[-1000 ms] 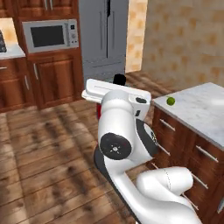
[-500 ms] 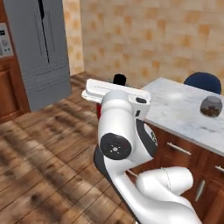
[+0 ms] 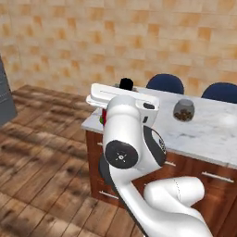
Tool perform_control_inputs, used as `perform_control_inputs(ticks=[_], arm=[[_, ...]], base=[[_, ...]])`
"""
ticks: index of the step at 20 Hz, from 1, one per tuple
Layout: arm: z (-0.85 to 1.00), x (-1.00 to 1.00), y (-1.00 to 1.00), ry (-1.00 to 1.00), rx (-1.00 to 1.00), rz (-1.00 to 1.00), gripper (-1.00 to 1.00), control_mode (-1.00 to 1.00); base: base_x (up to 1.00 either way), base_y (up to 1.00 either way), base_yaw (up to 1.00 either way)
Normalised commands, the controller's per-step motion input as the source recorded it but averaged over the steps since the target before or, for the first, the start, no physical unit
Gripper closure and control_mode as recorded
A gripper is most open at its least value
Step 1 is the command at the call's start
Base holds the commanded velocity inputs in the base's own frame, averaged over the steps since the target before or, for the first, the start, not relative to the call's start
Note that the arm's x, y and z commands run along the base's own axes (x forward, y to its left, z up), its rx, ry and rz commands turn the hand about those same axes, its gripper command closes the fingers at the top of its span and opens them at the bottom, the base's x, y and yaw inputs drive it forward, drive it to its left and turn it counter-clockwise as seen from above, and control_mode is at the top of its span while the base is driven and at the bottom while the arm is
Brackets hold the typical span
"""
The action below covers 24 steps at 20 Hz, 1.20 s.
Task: Open the cabinet directly in front. Then move the liquor and the mug to the dining counter with the jar on it.
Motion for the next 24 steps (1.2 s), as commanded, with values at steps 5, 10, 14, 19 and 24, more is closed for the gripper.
perform_control_inputs(ticks=[5, 10, 14, 19, 24], arm=[[0.00, 0.00, 0.00, 0.00, 0.00, 0.00, 1.00, 1.00], [0.00, 0.00, 0.00, 0.00, 0.00, 0.00, 1.00, 1.00], [0.00, 0.00, 0.00, 0.00, 0.00, 0.00, 1.00, 1.00], [0.00, 0.00, 0.00, 0.00, 0.00, 0.00, 1.00, 1.00], [0.00, 0.00, 0.00, 0.00, 0.00, 0.00, 1.00, 1.00]], base=[[0.60, 0.00, -0.51], [0.66, 0.06, -0.49], [0.61, 0.11, -0.48], [0.48, 0.07, -0.42], [0.17, 0.27, -0.25]])
